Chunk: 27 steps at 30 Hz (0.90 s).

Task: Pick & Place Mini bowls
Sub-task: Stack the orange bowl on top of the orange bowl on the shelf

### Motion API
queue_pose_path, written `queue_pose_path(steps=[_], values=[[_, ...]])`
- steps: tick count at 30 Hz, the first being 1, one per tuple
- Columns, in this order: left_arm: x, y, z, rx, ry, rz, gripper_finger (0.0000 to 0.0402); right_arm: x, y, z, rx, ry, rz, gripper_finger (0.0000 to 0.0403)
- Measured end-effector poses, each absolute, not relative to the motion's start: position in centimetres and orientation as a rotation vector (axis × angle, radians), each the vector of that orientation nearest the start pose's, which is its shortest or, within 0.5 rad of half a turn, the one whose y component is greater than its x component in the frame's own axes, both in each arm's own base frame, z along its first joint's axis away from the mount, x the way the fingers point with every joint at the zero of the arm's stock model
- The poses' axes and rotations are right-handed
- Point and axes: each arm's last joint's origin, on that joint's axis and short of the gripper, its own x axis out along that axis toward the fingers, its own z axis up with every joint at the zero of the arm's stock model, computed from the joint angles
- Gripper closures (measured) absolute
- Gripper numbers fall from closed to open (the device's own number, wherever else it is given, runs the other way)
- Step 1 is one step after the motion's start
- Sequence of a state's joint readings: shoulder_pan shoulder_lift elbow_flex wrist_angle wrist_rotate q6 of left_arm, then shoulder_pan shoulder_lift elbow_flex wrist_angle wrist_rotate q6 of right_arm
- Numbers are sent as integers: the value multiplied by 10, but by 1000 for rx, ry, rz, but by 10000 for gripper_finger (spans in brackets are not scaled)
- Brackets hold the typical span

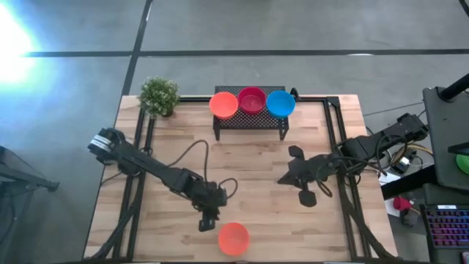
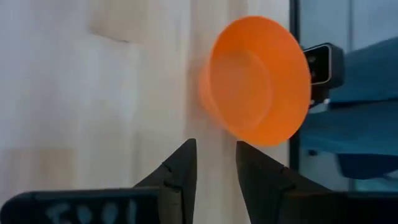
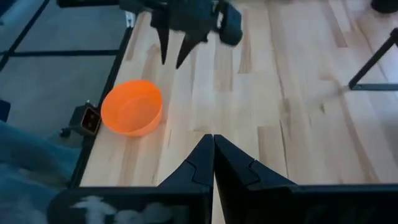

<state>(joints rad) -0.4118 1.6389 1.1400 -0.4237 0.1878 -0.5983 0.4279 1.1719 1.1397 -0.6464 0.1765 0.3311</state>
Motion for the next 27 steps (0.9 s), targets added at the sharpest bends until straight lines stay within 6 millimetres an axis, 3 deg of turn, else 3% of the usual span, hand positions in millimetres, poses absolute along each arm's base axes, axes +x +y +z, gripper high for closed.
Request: queue_pose_path(steps=[7, 27], values=[[325, -151, 201, -559, 1108, -306, 298, 211, 97, 345, 117, 674, 252, 394], [337, -155, 181, -734, 1137, -200, 298, 203, 99, 345, 83, 701, 281, 394]])
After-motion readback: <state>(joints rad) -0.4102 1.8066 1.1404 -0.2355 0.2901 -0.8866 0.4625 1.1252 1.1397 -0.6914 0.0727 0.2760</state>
